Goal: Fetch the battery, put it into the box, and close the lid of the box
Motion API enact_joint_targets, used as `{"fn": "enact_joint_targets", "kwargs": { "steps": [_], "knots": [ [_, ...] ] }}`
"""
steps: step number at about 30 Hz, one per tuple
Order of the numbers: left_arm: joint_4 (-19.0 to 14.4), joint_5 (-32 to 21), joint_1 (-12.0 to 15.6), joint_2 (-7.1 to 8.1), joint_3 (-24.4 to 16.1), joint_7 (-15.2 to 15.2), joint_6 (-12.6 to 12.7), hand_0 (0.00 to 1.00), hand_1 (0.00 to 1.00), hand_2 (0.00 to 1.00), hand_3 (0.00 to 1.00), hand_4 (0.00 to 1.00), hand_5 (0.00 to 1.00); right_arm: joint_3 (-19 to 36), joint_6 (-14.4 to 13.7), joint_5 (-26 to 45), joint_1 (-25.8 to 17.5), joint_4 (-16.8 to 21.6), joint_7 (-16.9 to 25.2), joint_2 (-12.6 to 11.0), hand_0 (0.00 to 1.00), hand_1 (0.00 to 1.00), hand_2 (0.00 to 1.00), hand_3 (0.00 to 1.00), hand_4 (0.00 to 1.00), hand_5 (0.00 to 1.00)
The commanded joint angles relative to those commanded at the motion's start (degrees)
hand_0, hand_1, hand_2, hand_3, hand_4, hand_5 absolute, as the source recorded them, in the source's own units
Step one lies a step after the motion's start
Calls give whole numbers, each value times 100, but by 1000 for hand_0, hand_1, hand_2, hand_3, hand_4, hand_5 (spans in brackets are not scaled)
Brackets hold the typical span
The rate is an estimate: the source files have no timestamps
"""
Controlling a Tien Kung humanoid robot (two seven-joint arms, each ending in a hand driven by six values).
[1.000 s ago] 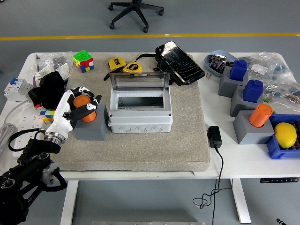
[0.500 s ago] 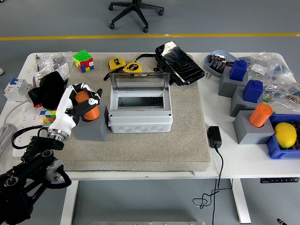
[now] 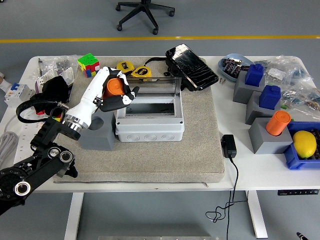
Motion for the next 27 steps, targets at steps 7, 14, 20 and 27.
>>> {"fn": "enact_joint_targets", "kwargs": {
  "steps": [7, 14, 20, 27],
  "knots": [
    [75, 949, -896, -239, 802, 862, 18, 167, 95, 123, 209, 2, 2, -19, -7, 13, 7, -2, -7, -21, 579, 642, 648, 537, 859, 401],
    [262, 1822, -1485, -599, 1494, 1930, -168, 162, 95, 116, 216, 2, 2, -63, -3, 37, -3, -11, -17, -17, 580, 642, 648, 537, 858, 402],
    [671, 2090, -1745, -908, 1877, 2651, -281, 158, 94, 113, 209, 195, 2, -88, -9, 41, 4, -7, -11, -24, 577, 642, 648, 537, 859, 402],
    [1116, 2165, -1899, -1193, 2097, 3035, -232, 158, 97, 119, 218, 504, 171, -126, -9, 54, 13, -9, -10, -35, 578, 642, 648, 537, 858, 402]
  ]
}}
